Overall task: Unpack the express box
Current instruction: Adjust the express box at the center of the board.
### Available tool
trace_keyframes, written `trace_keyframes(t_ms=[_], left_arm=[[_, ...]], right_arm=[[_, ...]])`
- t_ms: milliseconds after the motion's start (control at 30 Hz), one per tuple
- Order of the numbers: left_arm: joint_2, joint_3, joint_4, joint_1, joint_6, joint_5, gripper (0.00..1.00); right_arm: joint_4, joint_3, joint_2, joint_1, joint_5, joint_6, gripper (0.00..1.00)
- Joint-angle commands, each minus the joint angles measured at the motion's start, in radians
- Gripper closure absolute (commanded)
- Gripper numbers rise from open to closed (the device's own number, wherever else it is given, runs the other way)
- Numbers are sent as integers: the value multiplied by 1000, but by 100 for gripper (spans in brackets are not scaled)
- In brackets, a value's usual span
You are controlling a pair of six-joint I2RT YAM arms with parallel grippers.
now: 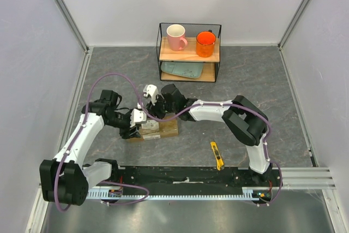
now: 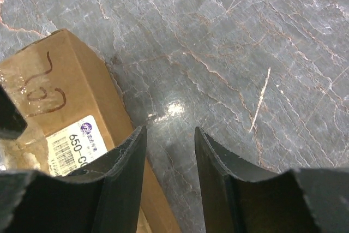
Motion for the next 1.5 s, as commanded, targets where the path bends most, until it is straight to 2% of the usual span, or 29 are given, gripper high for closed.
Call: trace_keyframes(t_ms=[0,100,133,167,233,267,367,533,667,800,867,900,1033,1133,1367,1467], left_arm=[[-22,75,-29,13,-42,-45,38],[-19,63,-58,27,7,-98,22],[-16,35,-57,27,18,-105,8],[-16,20,-48,27,21,-109,1],[-25,-9,-14,26,36,-73,1],[-30,-13,1,24,29,-54,1],[-13,6,70,-5,-23,-1,1],[41,35,143,-79,-43,24,1],[87,70,149,-172,-63,21,1],[133,92,173,-243,-83,29,1],[151,105,205,-257,-114,30,1],[161,124,213,-258,-125,30,1],[236,156,233,-275,-157,16,1],[256,138,244,-299,-171,26,1],[240,92,302,-401,-234,-23,1],[246,87,328,-415,-246,-51,1]], right_arm=[[-19,-30,-58,-2,12,-21,52],[-19,-55,-65,-2,15,-25,52],[-18,-62,-68,-2,18,-28,52],[-16,-69,-79,-2,21,-30,51],[-10,-95,-96,-1,40,-39,46],[-7,-105,-122,-2,47,-47,39],[5,-159,-191,-8,107,-67,26],[64,-305,-343,-82,147,40,17],[79,-411,-432,-117,218,99,18],[157,-570,-551,-130,207,163,17],[188,-630,-648,-131,183,199,11],[215,-689,-682,-131,157,205,2],[266,-803,-812,-130,100,237,2],[292,-854,-845,-130,66,249,2],[524,-998,-814,-110,-22,260,2],[518,-992,-785,-79,-8,222,2]])
